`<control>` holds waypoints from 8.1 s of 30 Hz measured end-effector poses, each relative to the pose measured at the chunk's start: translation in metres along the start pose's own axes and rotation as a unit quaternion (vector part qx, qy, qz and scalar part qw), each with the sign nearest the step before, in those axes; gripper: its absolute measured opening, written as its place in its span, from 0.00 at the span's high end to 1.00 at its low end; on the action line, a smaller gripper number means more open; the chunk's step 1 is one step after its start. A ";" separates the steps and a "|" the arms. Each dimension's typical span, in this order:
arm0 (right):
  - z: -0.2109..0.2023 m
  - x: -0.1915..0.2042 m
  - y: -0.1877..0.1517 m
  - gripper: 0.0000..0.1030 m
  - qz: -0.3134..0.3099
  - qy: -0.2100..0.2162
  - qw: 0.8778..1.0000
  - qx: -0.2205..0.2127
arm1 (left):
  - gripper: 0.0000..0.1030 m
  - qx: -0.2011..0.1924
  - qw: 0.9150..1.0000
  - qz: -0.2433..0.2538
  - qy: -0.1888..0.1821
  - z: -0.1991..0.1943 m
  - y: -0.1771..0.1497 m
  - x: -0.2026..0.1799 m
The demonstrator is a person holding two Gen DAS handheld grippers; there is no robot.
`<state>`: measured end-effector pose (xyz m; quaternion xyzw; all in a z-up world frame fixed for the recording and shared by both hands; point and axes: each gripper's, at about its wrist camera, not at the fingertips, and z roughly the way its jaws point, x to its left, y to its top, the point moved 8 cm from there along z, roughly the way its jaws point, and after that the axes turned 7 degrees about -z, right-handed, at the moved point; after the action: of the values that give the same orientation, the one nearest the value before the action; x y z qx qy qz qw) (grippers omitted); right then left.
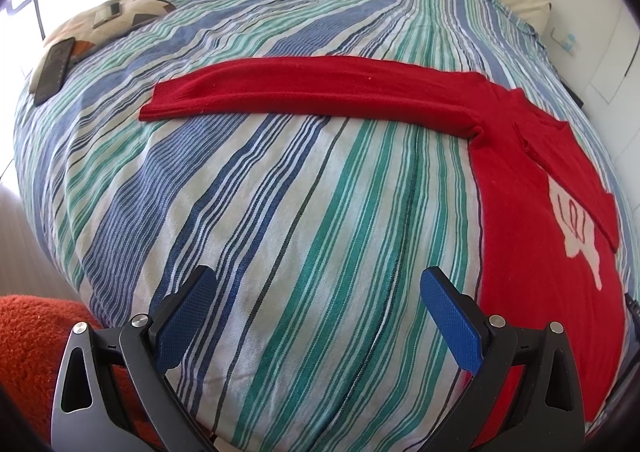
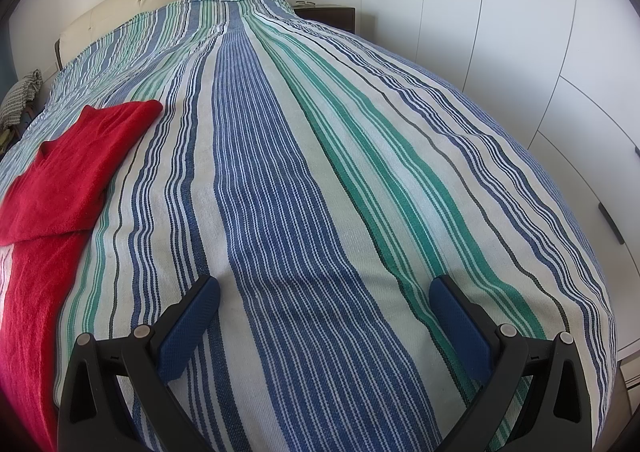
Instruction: Fold small clothes
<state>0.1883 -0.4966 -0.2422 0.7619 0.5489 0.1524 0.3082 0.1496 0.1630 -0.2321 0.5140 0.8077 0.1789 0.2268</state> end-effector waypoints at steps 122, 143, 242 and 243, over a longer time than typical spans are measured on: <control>-0.095 0.044 -0.048 0.00 0.043 0.084 0.996 0.002 | 0.11 -0.021 0.993 0.115 0.027 0.022 -0.005 -0.050; -0.094 0.028 -0.048 0.00 0.029 0.027 0.999 -0.017 | 0.01 -0.002 0.997 0.080 0.014 0.046 -0.010 -0.040; -0.128 0.023 -0.026 0.00 0.007 0.028 0.991 -0.128 | 0.00 -0.008 0.996 0.085 0.020 0.048 -0.014 -0.042; -0.128 0.023 -0.026 0.00 0.007 0.028 0.991 -0.129 | 0.00 -0.008 0.996 0.085 0.020 0.048 -0.014 -0.042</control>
<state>0.1043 -0.4310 -0.1634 0.7151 0.5279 0.2449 0.3872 0.1811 0.1220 -0.2718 0.5753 0.7639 0.2144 0.1987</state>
